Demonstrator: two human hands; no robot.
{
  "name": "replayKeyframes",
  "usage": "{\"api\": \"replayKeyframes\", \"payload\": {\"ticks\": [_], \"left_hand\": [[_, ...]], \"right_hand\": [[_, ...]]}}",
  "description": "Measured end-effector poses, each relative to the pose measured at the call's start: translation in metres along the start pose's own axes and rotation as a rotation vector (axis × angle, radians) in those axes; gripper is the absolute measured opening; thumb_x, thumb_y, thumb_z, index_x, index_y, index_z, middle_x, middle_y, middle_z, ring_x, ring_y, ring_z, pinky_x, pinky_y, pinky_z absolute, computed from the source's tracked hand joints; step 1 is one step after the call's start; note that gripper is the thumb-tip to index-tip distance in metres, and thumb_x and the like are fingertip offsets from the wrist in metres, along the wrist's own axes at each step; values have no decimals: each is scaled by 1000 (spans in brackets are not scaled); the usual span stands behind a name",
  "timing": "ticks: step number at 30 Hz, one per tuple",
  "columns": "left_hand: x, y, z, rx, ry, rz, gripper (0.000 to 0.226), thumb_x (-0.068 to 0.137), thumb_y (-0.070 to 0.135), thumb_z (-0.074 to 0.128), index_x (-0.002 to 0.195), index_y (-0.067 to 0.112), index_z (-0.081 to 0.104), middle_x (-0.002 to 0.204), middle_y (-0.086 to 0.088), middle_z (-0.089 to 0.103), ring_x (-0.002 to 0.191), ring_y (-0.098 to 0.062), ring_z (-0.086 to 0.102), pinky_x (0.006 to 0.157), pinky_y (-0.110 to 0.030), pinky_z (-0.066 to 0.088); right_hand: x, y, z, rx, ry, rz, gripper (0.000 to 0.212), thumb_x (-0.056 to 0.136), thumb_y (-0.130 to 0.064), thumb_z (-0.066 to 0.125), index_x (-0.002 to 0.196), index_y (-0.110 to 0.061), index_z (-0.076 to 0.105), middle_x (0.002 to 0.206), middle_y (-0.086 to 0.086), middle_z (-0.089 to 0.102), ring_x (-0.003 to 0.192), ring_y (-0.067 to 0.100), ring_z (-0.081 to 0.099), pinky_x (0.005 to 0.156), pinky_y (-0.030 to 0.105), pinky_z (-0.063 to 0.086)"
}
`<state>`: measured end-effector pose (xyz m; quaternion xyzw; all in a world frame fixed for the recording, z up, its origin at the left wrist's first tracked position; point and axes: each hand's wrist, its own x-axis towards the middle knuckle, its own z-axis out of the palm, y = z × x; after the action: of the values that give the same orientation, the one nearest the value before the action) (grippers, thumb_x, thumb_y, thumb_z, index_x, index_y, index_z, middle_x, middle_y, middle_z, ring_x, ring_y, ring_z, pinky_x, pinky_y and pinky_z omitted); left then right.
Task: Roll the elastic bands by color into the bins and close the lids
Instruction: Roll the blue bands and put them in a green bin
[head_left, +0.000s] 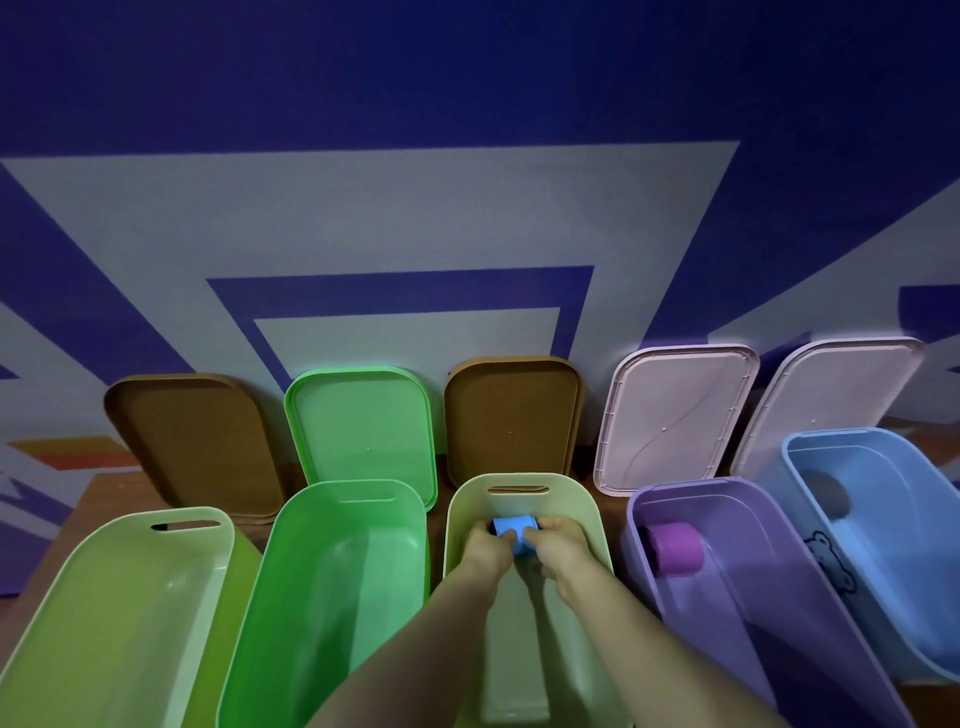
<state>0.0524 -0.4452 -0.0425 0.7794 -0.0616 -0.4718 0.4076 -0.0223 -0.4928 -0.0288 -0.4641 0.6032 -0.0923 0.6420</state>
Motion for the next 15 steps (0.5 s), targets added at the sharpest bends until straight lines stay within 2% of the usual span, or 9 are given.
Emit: {"api": "replayKeyframes", "payload": {"ticks": [3, 6, 8, 9, 11, 13, 15], "left_hand": [[0, 0, -1, -14, 15, -2, 35, 95, 4, 51, 129, -4, 50, 130, -20, 57, 119, -36, 54, 103, -41, 42], [-1, 0, -1, -3, 21, 12, 33, 96, 5, 49, 128, -2, 52, 128, -18, 58, 118, -35, 55, 101, -38, 43], [-2, -1, -1, 5, 16, 34, 32, 96, 3, 46, 127, -1, 53, 126, -17, 59, 116, -34, 56, 100, -38, 44], [-3, -1, -1, 6, 15, 41, 32, 96, 2, 45, 126, -1, 54, 125, -18, 60, 115, -35, 56, 99, -38, 44], [-3, -2, -1, 6, 18, 45, 31, 97, 1, 43, 125, -2, 56, 125, -20, 60, 115, -35, 56, 99, -38, 44], [-5, -1, -2, -2, 25, 38, 31, 99, 3, 39, 125, -4, 54, 126, -21, 58, 117, -36, 54, 98, -36, 42], [-8, 2, -4, -40, 32, 16, 33, 102, 8, 35, 127, -6, 51, 129, -23, 55, 122, -37, 51, 98, -36, 40]], "right_hand": [[-2, -3, -2, -2, -18, 9, 19, 91, 3, 50, 98, -6, 65, 90, 12, 60, 73, 22, 54, 58, 25, 40], [2, -2, -1, 2, -23, 17, 21, 89, 5, 51, 101, -2, 66, 92, 15, 63, 86, 27, 57, 79, 37, 51], [2, -2, 1, 2, -21, 21, 21, 87, 8, 51, 99, 1, 67, 92, 17, 64, 89, 31, 61, 92, 46, 52], [3, -2, 2, 4, -20, 18, 20, 86, 8, 52, 99, 2, 67, 92, 17, 64, 90, 33, 62, 93, 51, 50], [4, -1, 3, 2, -16, 11, 21, 86, 8, 53, 101, 4, 67, 92, 18, 65, 90, 34, 63, 93, 53, 50], [2, -2, 2, 1, -14, 15, 20, 87, 7, 52, 101, 4, 66, 90, 16, 63, 86, 29, 58, 91, 47, 52], [-3, -6, 0, 1, -5, 32, 14, 89, 3, 51, 89, -1, 63, 83, 10, 56, 80, 24, 51, 74, 34, 48]]}}
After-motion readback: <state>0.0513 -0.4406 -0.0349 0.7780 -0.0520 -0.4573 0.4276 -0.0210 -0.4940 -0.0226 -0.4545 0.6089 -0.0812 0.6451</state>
